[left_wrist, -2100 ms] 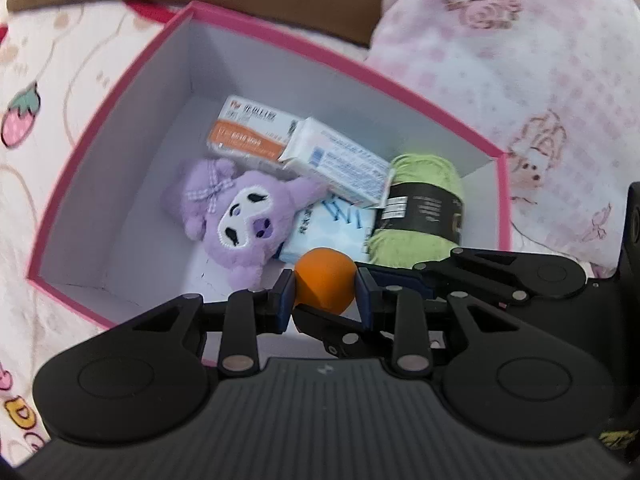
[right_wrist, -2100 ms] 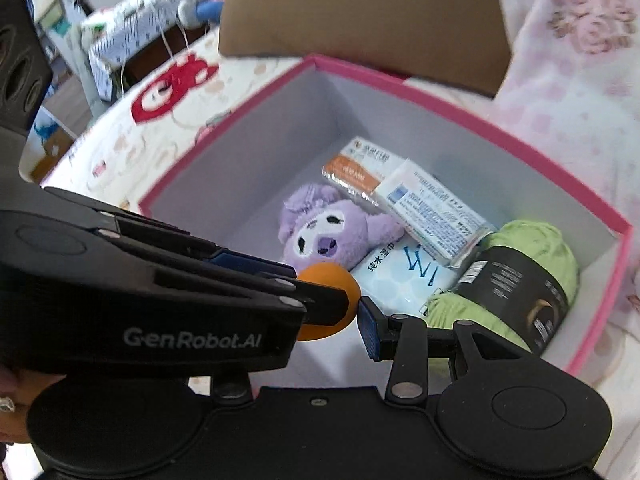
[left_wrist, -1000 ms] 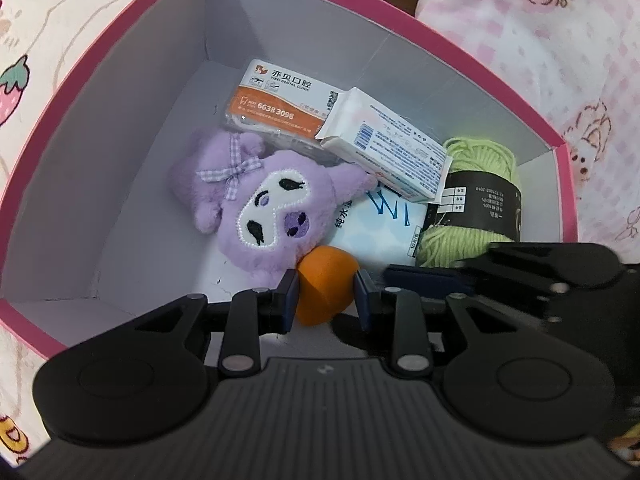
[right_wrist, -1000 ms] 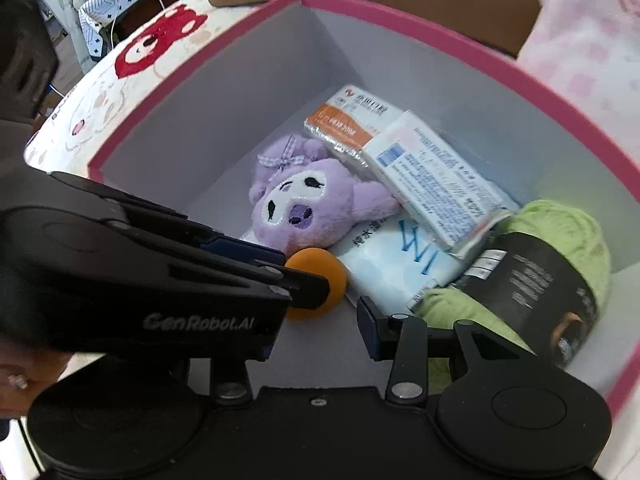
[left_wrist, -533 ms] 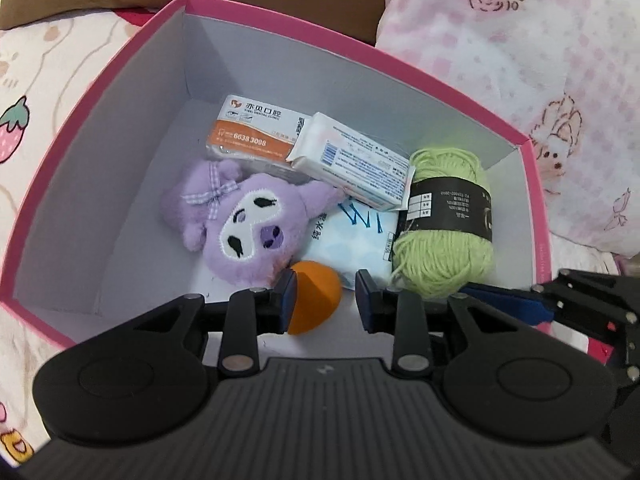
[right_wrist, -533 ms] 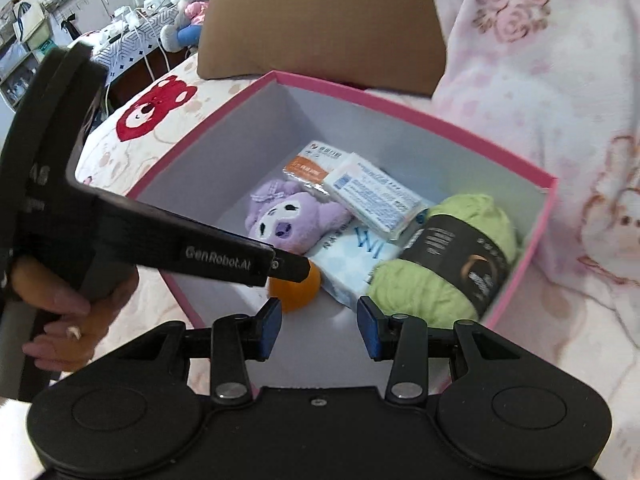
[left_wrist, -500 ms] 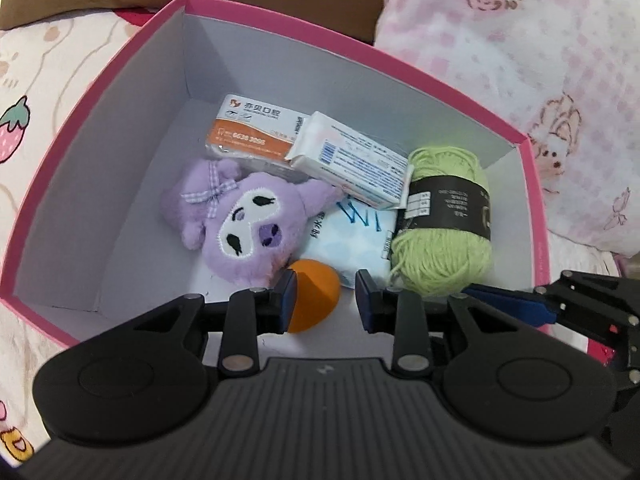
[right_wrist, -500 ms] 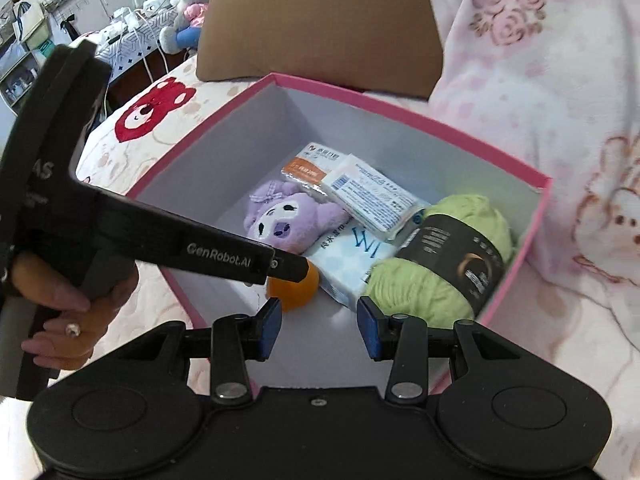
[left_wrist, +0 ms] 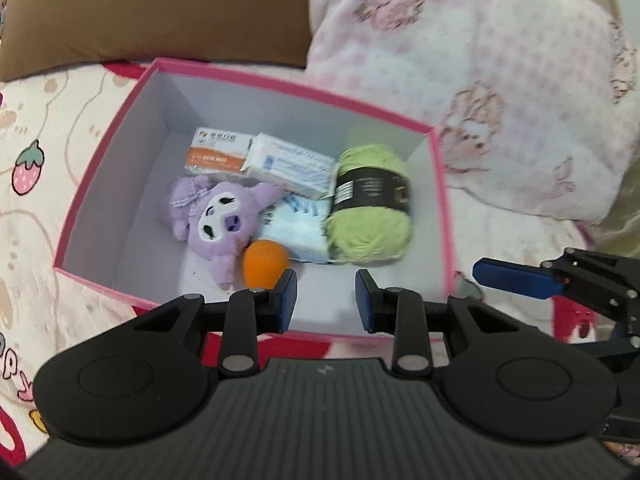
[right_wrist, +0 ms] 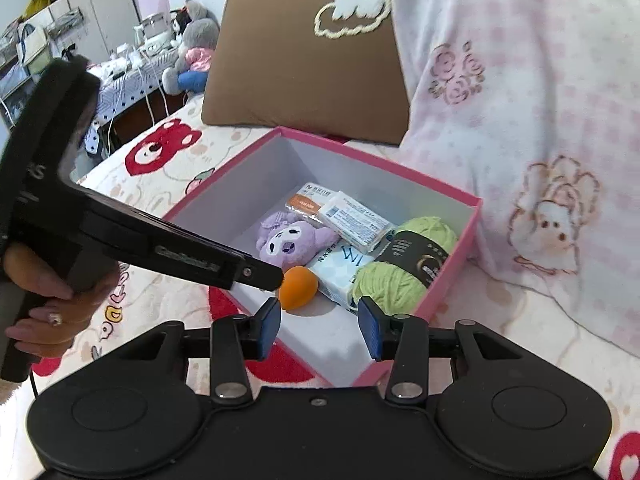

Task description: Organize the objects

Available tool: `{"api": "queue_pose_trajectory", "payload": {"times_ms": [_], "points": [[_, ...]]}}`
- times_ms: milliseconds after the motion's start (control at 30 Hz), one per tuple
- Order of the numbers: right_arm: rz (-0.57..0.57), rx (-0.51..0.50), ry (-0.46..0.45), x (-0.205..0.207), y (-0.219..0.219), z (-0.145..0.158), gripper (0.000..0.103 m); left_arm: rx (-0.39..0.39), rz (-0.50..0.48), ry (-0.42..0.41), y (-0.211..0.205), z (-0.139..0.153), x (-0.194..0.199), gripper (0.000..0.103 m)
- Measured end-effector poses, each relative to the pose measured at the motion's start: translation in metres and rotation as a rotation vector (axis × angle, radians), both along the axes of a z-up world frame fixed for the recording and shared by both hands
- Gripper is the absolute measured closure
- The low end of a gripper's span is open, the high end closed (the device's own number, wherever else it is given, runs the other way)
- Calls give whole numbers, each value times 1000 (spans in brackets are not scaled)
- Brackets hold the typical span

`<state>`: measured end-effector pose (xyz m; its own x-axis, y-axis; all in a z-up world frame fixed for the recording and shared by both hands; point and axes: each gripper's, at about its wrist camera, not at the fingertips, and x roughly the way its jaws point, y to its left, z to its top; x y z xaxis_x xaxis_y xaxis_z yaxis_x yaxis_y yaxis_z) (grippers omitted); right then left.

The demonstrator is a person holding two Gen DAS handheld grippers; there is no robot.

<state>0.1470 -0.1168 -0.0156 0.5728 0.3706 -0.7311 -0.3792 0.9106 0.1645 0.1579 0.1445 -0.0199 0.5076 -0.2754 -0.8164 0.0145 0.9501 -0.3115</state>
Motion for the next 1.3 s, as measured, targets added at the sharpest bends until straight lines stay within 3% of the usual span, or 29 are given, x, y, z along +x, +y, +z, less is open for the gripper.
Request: {"api": "queue_pose_trajectory", "payload": {"times_ms": [400,600,733,1067,1300], "points": [[-123,9,-68,-57,-37,41,40,15,-48,-54,-30,56,-52,70],[-189,-46,-69,-78,-47,49,33,28,-76,-66,-44,78,-72,70],[-239,-44,-53,-92,-56,50,30,54,-98,-83,-55,88,-86,63],[-307,-15,-61,-127,-64,50,20,89,-116,-70,-79,87,-117,58],[-367,-49,-39,-133,-65,40,16,127,-99,-64,-86,80,-128,55]]}}
